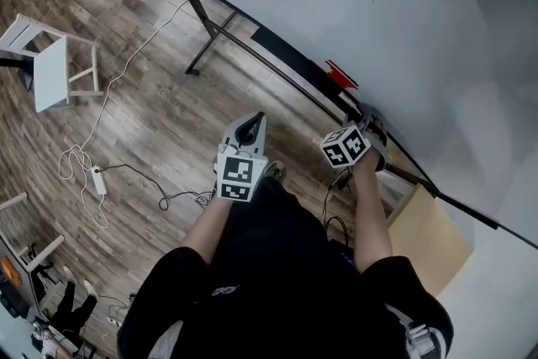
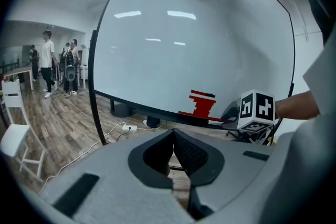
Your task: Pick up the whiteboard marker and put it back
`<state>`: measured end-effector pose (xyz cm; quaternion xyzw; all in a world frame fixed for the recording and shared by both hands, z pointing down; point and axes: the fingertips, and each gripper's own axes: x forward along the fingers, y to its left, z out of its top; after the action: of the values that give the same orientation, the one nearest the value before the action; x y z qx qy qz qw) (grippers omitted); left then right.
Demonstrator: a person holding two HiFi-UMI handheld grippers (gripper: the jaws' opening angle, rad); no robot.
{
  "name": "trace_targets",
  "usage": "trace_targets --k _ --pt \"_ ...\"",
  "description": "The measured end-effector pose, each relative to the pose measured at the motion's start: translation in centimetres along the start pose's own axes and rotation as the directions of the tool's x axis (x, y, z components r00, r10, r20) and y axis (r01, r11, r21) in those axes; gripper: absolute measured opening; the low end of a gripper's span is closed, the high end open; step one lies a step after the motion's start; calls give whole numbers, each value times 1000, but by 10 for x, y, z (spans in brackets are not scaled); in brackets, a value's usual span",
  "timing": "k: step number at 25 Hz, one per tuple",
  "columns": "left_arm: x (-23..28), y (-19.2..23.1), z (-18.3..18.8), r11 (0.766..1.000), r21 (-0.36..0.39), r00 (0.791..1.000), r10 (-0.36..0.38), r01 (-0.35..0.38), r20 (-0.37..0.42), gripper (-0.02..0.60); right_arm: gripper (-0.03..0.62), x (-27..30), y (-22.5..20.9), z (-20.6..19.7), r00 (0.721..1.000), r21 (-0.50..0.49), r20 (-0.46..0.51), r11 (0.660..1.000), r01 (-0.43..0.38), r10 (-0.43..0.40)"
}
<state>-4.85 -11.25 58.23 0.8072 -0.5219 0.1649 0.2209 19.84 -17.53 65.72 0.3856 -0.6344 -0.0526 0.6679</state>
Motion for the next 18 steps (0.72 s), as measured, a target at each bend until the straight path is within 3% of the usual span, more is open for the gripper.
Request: trace_targets --k 18 --pt "13 2 -2 1000 18 1000 -1 1 -22 5 51 14 3 2 999 -37 -33 999 6 -7"
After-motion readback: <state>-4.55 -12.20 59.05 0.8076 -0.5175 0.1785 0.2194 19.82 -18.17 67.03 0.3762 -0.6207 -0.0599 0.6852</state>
